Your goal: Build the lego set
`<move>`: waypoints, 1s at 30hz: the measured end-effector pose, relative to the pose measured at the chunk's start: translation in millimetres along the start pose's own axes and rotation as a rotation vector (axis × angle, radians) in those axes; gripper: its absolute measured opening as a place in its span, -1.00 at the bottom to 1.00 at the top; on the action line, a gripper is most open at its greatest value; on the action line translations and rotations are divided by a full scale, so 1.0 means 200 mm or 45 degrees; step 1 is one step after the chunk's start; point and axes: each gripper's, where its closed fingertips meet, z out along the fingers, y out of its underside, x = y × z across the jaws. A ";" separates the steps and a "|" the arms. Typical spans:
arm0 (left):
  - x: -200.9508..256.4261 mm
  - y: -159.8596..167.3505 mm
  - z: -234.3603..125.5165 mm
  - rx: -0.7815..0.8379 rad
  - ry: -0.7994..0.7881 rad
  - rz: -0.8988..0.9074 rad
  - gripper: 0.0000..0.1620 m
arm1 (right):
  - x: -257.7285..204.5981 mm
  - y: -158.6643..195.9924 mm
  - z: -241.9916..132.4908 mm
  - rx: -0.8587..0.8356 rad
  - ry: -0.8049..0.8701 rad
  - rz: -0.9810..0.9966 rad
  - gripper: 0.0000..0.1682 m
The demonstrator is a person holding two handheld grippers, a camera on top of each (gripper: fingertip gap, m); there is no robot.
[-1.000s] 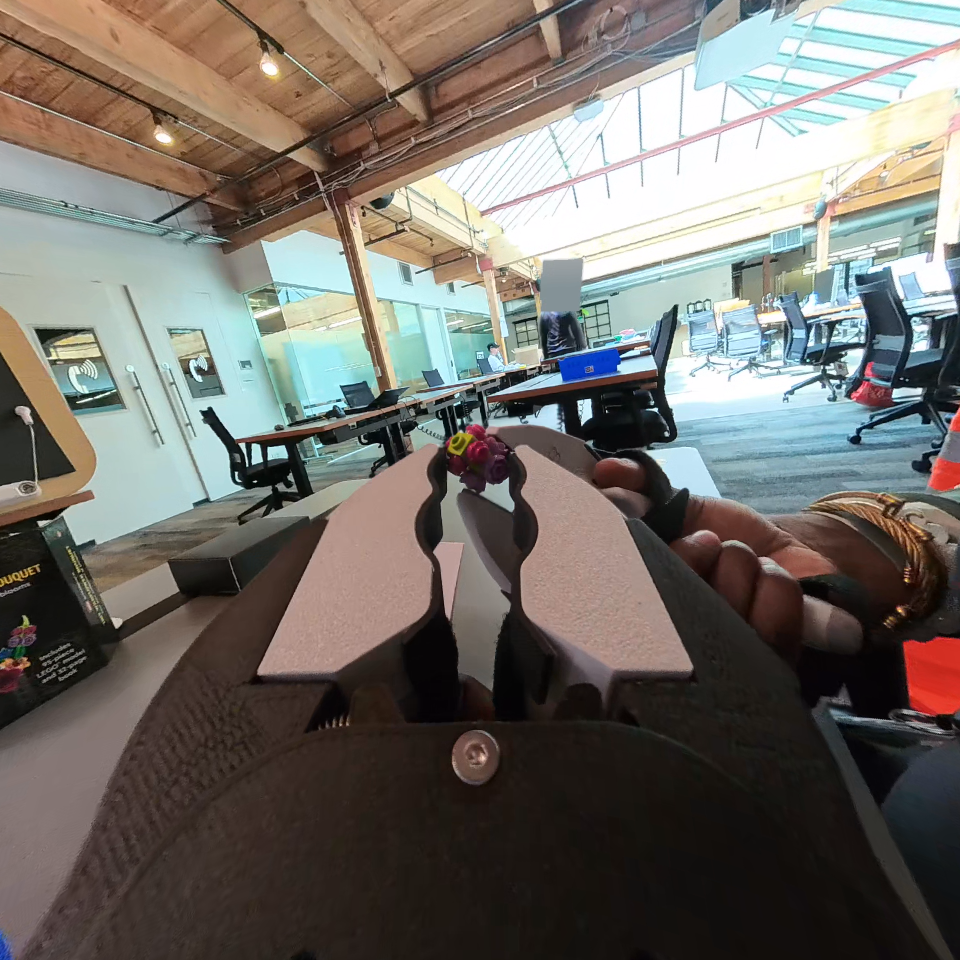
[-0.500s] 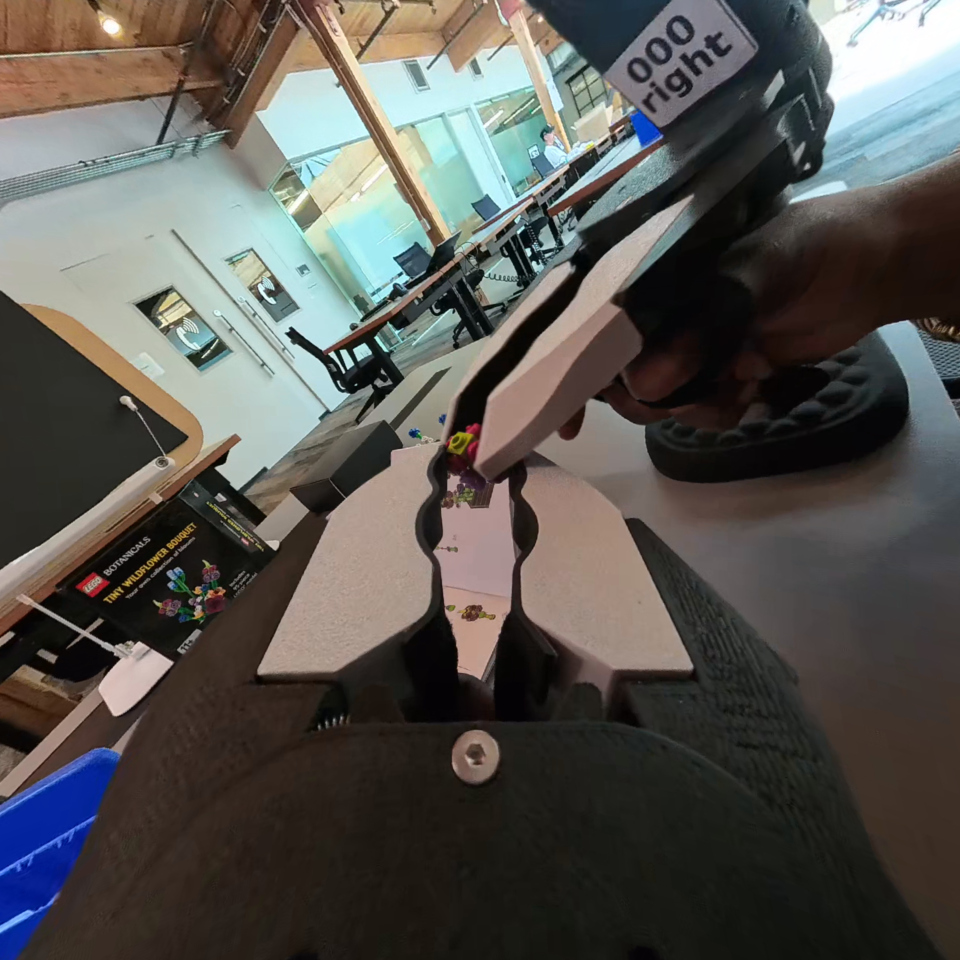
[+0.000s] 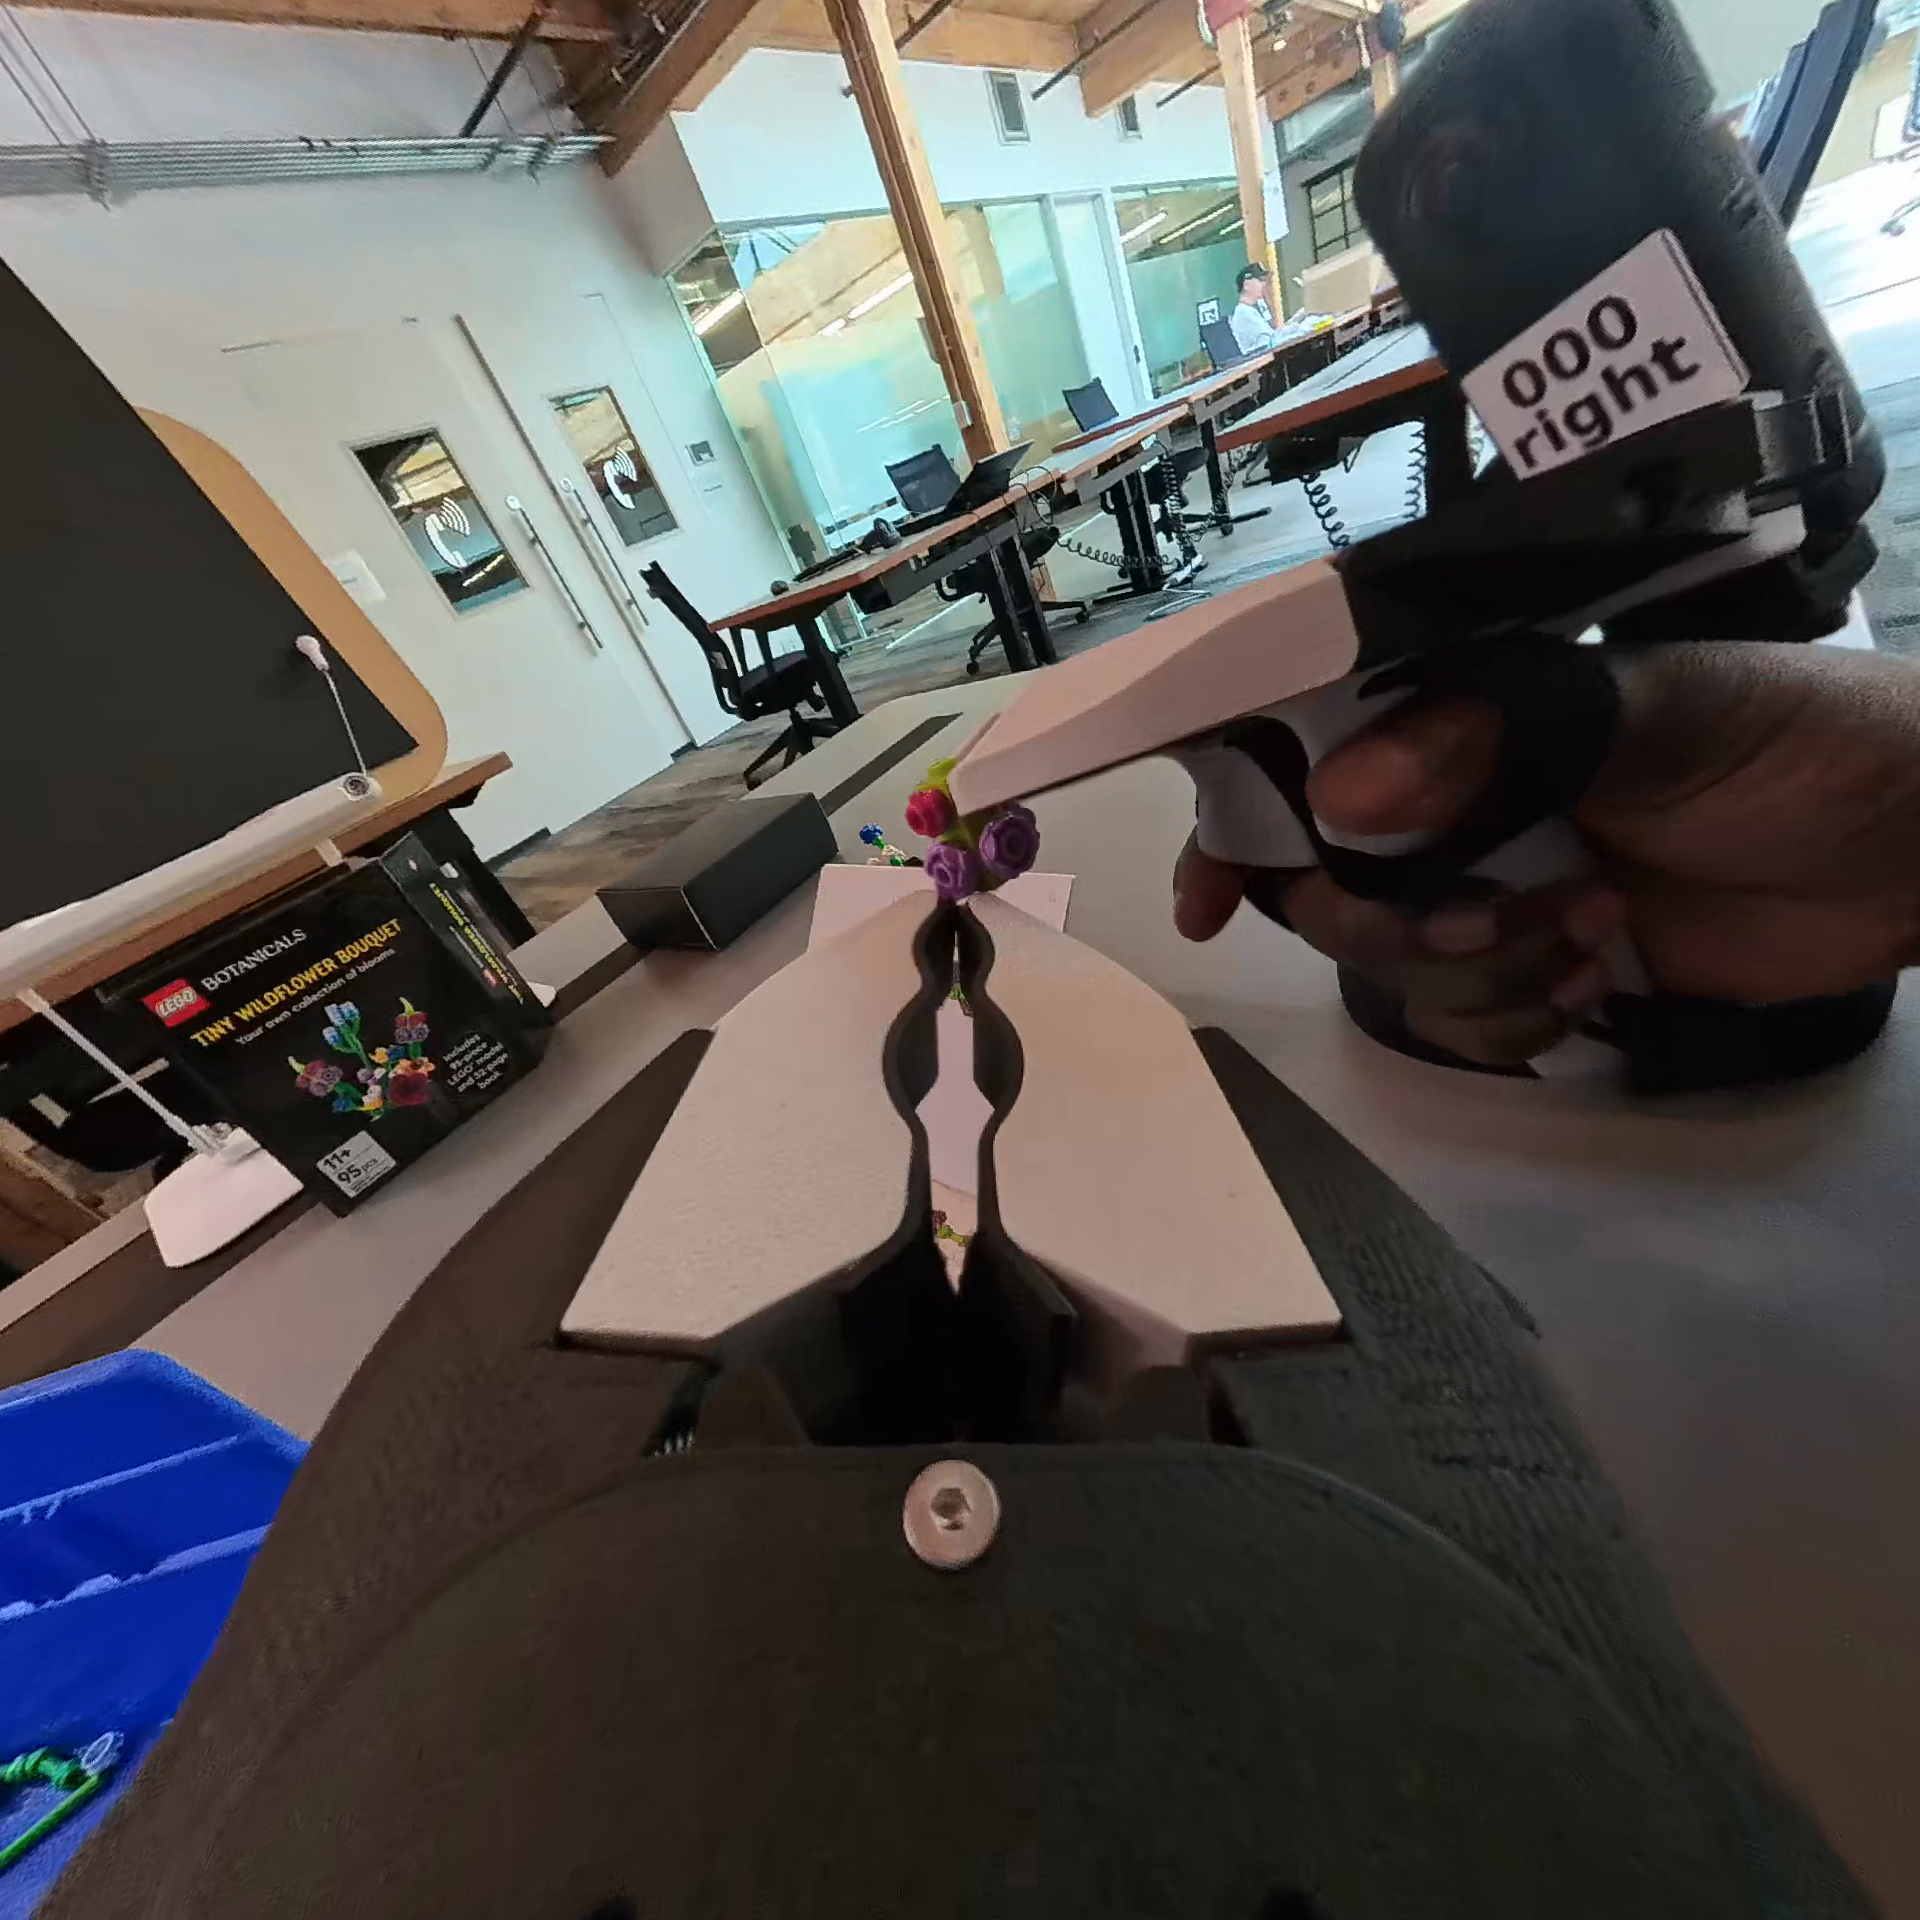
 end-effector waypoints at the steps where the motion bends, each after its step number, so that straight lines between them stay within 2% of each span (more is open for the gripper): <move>1: 0.00 0.00 0.00 -0.001 0.006 -0.001 -1.00 | 0.00 0.01 0.00 -0.026 0.011 -0.036 -0.78; 6: 0.01 0.01 0.00 -0.020 0.009 0.058 -0.98 | 0.01 0.03 -0.01 -0.144 0.035 -0.142 -0.80; 9: -0.01 0.06 -0.02 -0.115 0.015 0.082 -0.77 | 0.06 0.07 -0.06 -0.216 0.101 -0.119 -0.80; 12: -0.12 0.10 -0.11 -0.176 -0.043 0.022 -0.73 | 0.13 0.28 -0.14 -0.581 0.232 -0.217 -0.79; 15: -0.24 0.11 -0.19 -0.155 -0.114 -0.065 -0.73 | 0.18 0.41 -0.16 -0.785 0.334 -0.361 -0.79; 19: -0.30 0.12 -0.23 -0.153 -0.172 -0.025 -0.73 | 0.21 0.51 -0.14 -0.891 0.379 -0.326 -0.79; 30: -0.30 0.13 -0.24 -0.123 -0.191 -0.055 -0.74 | 0.25 0.60 -0.18 -1.034 0.458 -0.257 -0.78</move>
